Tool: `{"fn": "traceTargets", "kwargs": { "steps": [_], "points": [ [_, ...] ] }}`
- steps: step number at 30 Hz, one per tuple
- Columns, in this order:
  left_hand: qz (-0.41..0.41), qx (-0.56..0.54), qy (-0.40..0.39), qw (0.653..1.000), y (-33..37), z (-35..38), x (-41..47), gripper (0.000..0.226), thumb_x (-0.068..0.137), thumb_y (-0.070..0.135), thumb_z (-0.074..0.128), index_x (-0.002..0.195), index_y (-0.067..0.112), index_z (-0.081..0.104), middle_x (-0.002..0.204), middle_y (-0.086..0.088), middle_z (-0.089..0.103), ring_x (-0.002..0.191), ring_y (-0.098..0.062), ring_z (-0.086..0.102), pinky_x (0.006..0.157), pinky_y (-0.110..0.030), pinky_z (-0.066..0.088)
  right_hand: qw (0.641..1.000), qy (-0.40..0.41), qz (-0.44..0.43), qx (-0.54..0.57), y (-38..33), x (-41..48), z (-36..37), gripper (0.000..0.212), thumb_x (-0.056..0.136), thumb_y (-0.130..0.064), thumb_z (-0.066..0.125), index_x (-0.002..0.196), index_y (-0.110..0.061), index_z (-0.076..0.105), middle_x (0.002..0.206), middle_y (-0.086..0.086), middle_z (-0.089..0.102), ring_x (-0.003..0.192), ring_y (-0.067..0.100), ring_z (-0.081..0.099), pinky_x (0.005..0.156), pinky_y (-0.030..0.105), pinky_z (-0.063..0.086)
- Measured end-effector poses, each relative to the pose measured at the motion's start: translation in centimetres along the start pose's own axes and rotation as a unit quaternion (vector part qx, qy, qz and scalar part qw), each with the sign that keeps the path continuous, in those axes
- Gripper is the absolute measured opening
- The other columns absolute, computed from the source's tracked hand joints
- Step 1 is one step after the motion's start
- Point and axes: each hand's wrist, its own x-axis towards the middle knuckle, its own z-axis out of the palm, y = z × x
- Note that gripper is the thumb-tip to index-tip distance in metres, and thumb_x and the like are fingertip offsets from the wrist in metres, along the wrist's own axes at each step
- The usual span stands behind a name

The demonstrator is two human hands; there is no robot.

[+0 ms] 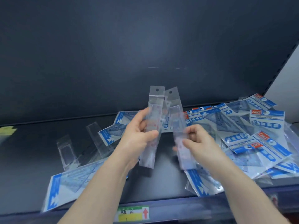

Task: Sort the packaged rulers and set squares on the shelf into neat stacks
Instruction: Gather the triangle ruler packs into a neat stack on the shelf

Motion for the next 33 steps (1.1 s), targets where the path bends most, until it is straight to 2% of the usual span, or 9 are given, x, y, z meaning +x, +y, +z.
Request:
{"fn": "traceTargets", "kwargs": {
  "steps": [5, 11, 14, 18, 21, 23, 25, 30, 33],
  "points": [
    [0.096, -0.044, 0.040, 0.994, 1.1, -1.4, -0.6, 0.078, 0.090, -0.018, 0.049, 0.142, 0.039, 0.034, 0.133, 0.012, 0.061, 0.117, -0.005, 0.058, 0.100, -0.024, 0.048, 0.998, -0.057, -0.019, 0.031, -0.9, 0.9, 3.9, 0.026, 0.092, 0.007, 0.038, 0.096, -0.018, 0.044, 0.091, 0.005, 0.073, 0.078, 0.016, 0.073, 0.073, 0.028, 0.052],
    [0.074, -0.059, 0.082, 0.992, 0.3, -4.5, -2.2, 0.077, 0.089, -0.020, 0.046, 0.147, 0.028, 0.033, 0.134, 0.007, 0.061, 0.121, -0.013, 0.060, 0.099, -0.037, 0.050, 0.993, -0.099, 0.048, 0.050, -1.5, 1.5, 8.0, 0.030, 0.092, 0.004, 0.040, 0.111, -0.019, 0.042, 0.095, 0.007, 0.069, 0.078, 0.023, 0.073, 0.058, 0.031, 0.054],
    [0.060, -0.069, 0.088, 0.992, 0.4, -6.9, -2.4, 0.071, 0.088, -0.020, 0.048, 0.140, 0.028, 0.040, 0.130, 0.006, 0.064, 0.114, -0.012, 0.064, 0.092, -0.033, 0.055, 0.987, -0.130, 0.050, 0.083, -2.1, 1.4, 10.4, 0.034, 0.091, 0.007, 0.044, 0.119, -0.012, 0.048, 0.099, 0.012, 0.068, 0.083, 0.027, 0.072, 0.062, 0.034, 0.056],
    [-0.030, 0.021, 0.107, 0.994, -1.3, -9.1, -2.6, 0.051, 0.083, -0.013, 0.057, 0.120, 0.023, 0.060, 0.110, -0.005, 0.071, 0.089, -0.025, 0.072, 0.077, -0.049, 0.060, 0.977, -0.169, 0.020, 0.128, -3.7, 0.9, 13.8, 0.035, 0.089, 0.010, 0.044, 0.112, -0.012, 0.056, 0.097, 0.008, 0.074, 0.078, 0.022, 0.072, 0.065, 0.030, 0.058],
    [-0.033, 0.072, 0.133, 0.988, -2.1, -11.1, -2.8, 0.035, 0.083, -0.001, 0.064, 0.108, 0.024, 0.069, 0.097, 0.000, 0.075, 0.089, -0.024, 0.072, 0.083, -0.048, 0.058, 0.975, -0.177, 0.015, 0.134, -4.7, 0.7, 16.2, 0.029, 0.093, 0.004, 0.043, 0.112, -0.012, 0.056, 0.103, 0.011, 0.072, 0.080, 0.022, 0.072, 0.060, 0.027, 0.057],
    [-0.039, 0.101, 0.127, 0.986, -2.3, -12.5, -2.9, 0.018, 0.088, 0.016, 0.062, 0.103, 0.023, 0.070, 0.098, -0.001, 0.073, 0.093, -0.022, 0.070, 0.087, -0.047, 0.056, 0.977, -0.172, 0.006, 0.125, -4.9, 0.8, 18.1, 0.021, 0.097, -0.008, 0.045, 0.113, -0.014, 0.057, 0.108, 0.010, 0.071, 0.094, 0.025, 0.070, 0.075, 0.034, 0.058],
    [-0.049, 0.141, 0.136, 0.979, -2.2, -13.9, -3.1, 0.021, 0.090, 0.028, 0.052, 0.103, 0.022, 0.068, 0.104, -0.002, 0.069, 0.096, -0.020, 0.066, 0.088, -0.047, 0.054, 0.981, -0.171, -0.006, 0.095, -5.3, 0.7, 20.4, 0.017, 0.096, -0.015, 0.048, 0.110, -0.017, 0.057, 0.111, 0.009, 0.068, 0.101, 0.023, 0.067, 0.087, 0.039, 0.055],
    [-0.080, 0.125, 0.217, 0.965, -2.7, -19.4, -4.2, 0.012, 0.097, 0.023, 0.049, 0.101, 0.022, 0.061, 0.100, 0.004, 0.067, 0.092, -0.016, 0.064, 0.085, -0.042, 0.055, 0.975, -0.201, -0.084, -0.035, -6.9, 0.3, 26.3, 0.019, 0.093, -0.027, 0.051, 0.110, -0.025, 0.060, 0.121, 0.003, 0.060, 0.108, 0.013, 0.061, 0.096, 0.039, 0.050],
    [-0.081, 0.155, 0.279, 0.944, -3.3, -24.3, -5.2, 0.010, 0.096, 0.029, 0.054, 0.093, 0.019, 0.056, 0.092, -0.001, 0.066, 0.086, -0.024, 0.064, 0.079, -0.044, 0.054, 0.931, -0.182, -0.185, -0.256, -7.1, 0.7, 28.7, 0.041, 0.097, -0.027, 0.048, 0.137, -0.022, 0.045, 0.149, 0.000, 0.037, 0.139, 0.014, 0.033, 0.115, 0.030, 0.025]
  ]
}}
